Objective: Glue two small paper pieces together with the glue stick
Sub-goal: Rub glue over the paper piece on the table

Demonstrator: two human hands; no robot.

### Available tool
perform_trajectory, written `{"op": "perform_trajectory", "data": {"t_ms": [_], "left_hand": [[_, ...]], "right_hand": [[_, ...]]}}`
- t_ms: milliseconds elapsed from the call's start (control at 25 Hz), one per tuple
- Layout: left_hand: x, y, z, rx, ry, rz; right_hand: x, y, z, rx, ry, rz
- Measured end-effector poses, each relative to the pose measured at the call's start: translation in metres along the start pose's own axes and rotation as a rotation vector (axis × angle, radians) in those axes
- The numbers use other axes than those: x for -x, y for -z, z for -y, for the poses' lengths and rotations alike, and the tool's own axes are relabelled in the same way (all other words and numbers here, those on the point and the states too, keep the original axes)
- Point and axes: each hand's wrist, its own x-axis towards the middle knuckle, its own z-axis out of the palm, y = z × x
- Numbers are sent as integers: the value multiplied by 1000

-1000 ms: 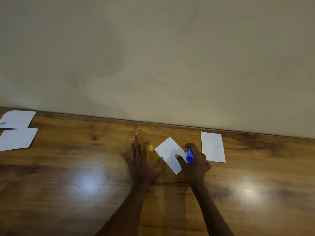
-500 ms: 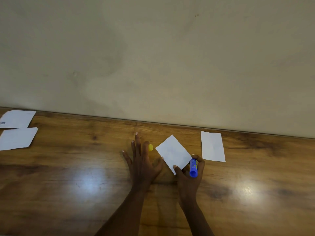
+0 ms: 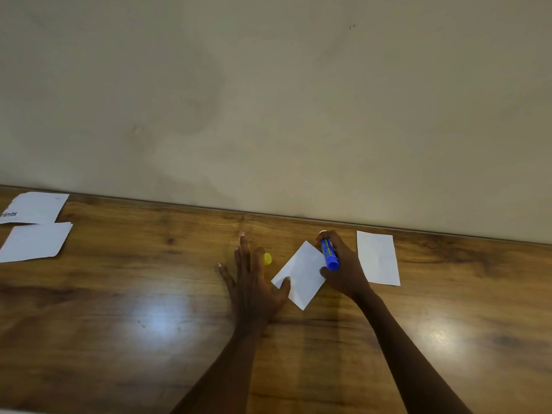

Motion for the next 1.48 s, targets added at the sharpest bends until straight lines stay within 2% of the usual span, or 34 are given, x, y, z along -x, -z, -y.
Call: {"op": "perform_trajectory", "data": {"t_ms": [80, 120, 160, 240, 320, 480, 840, 1000, 1480], "left_hand": [[0, 0, 0, -4, -1, 2], [0, -1, 0, -7, -5, 3], [0, -1, 1, -9, -8, 4], [0, -1, 2, -4, -10, 8], [1, -1, 2, 8, -11, 8], [2, 0, 1, 60, -17, -9], [2, 1, 2, 47, -21, 17], [2, 2, 1, 48, -22, -5], [1, 1, 0, -2, -14, -8]], "right_hand": [[8, -11, -2, 78, -47, -210], [15, -17, 0, 28, -15, -288], [21, -23, 4, -117, 32, -296], [28, -31, 16, -514, 44, -169], [24, -35, 20, -697, -26, -37], [11, -33, 24, -523, 16, 111], [7, -38, 21, -333, 111, 130], [2, -29, 13, -298, 125, 81], [-24, 5, -9, -282, -68, -73]]}}
